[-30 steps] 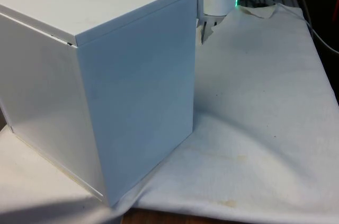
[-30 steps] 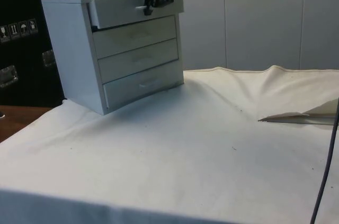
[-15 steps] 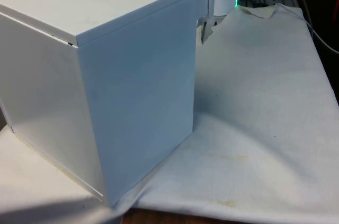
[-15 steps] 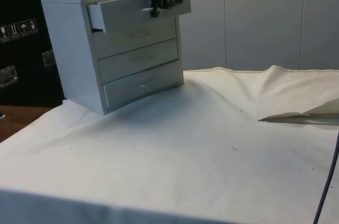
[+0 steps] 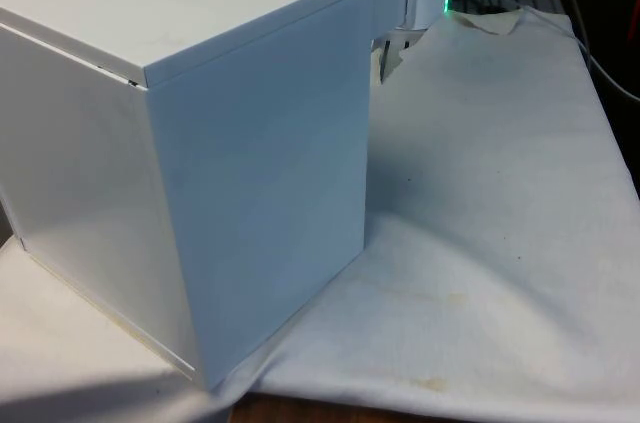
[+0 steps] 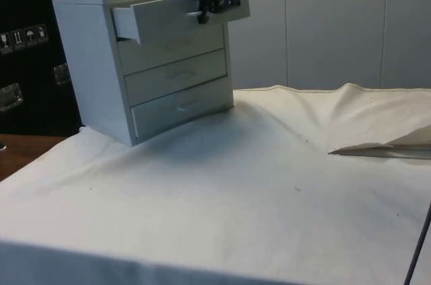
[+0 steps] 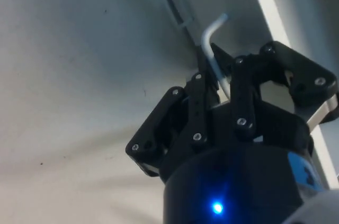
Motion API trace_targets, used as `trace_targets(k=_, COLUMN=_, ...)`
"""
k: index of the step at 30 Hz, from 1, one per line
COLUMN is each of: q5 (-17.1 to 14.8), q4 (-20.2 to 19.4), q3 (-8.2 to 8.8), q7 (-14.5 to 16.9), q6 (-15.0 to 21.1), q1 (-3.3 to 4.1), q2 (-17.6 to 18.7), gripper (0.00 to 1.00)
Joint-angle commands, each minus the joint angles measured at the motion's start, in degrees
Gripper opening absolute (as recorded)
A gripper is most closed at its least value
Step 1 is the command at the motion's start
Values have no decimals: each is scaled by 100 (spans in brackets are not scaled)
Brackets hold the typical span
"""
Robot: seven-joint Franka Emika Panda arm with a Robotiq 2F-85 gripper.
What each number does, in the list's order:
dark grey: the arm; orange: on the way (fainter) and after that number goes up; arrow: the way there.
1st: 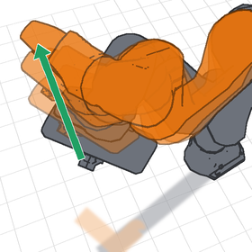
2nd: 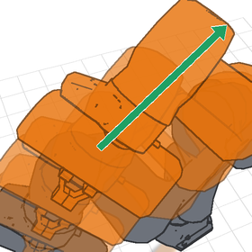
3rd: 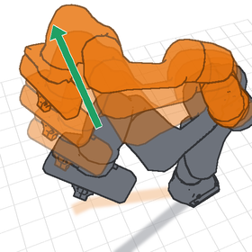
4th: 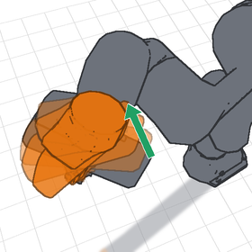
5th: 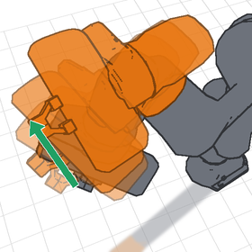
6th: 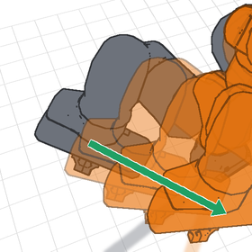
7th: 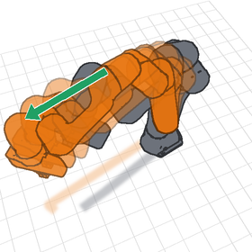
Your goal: Open the drawer, then close it.
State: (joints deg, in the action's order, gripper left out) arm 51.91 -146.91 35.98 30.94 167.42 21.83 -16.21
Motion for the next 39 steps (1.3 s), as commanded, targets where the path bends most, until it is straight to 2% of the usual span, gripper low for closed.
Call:
trace_targets(k=1, q5=201, q4=-52, q3=-97, q7=-120, q6=-40, q1=-126, q2=-143, gripper=0)
trace_targets(k=2, q5=229, q4=-80, q3=-103, q7=-138, q6=-46, q1=-132, q2=-166, gripper=0)
trace_targets(k=3, q5=29, q4=-23, q3=0, q7=-17, q6=0, q1=-6, q2=-23, gripper=0)
trace_targets(k=4, q5=252, q4=-103, q3=-103, q7=-149, q6=-46, q1=-132, q2=-201, gripper=0)
trace_targets(k=7, q5=298, q4=-172, q3=-109, q7=-166, q6=-52, q1=-143, q2=-275, gripper=0)
trace_targets(k=10, q5=355, q4=-258, q3=-126, q7=-201, q6=-69, q1=-143, q2=-390, gripper=0)
trace_targets(k=11, q5=166, q4=-212, q3=0, q7=-74, q6=0, q1=-6, q2=-252, gripper=0)
trace_targets(k=12, q5=384, q4=-286, q3=-126, q7=-218, q6=-74, q1=-143, q2=-418, gripper=0)
trace_targets(k=19, q5=693, q4=-493, q3=-132, q7=-464, q6=-143, q1=-126, q2=-693, gripper=0)
trace_targets(k=20, q5=550, q4=-470, q3=-11, q7=-361, q6=-86, q1=-6, q2=-596, gripper=0)
trace_targets(k=21, q5=733, q4=-521, q3=-132, q7=-493, q6=-149, q1=-126, q2=-733, gripper=0)
trace_targets(k=27, q5=1020, q4=-756, q3=-138, q7=-710, q6=-252, q1=-109, q2=-1054, gripper=0)
trace_targets(k=28, q5=917, q4=-756, q3=-23, q7=-630, q6=-218, q1=-6, q2=-991, gripper=0)
trace_targets(k=29, q5=1060, q4=-791, q3=-132, q7=-733, q6=-269, q1=-109, q2=-1100, gripper=0)
trace_targets(k=36, q5=1301, q4=-1100, q3=-160, q7=-900, q6=-447, q1=-97, q2=-1536, gripper=0)
trace_targets(k=37, q5=1180, q4=-1083, q3=-46, q7=-796, q6=-413, q1=-6, q2=-1455, gripper=0)
trace_targets(k=38, q5=1324, q4=-1129, q3=-166, q7=-917, q6=-470, q1=-97, q2=-1576, gripper=0)
trace_targets(k=39, q5=1364, q4=-1175, q3=-172, q7=-957, q6=-481, q1=-97, q2=-1639, gripper=0)
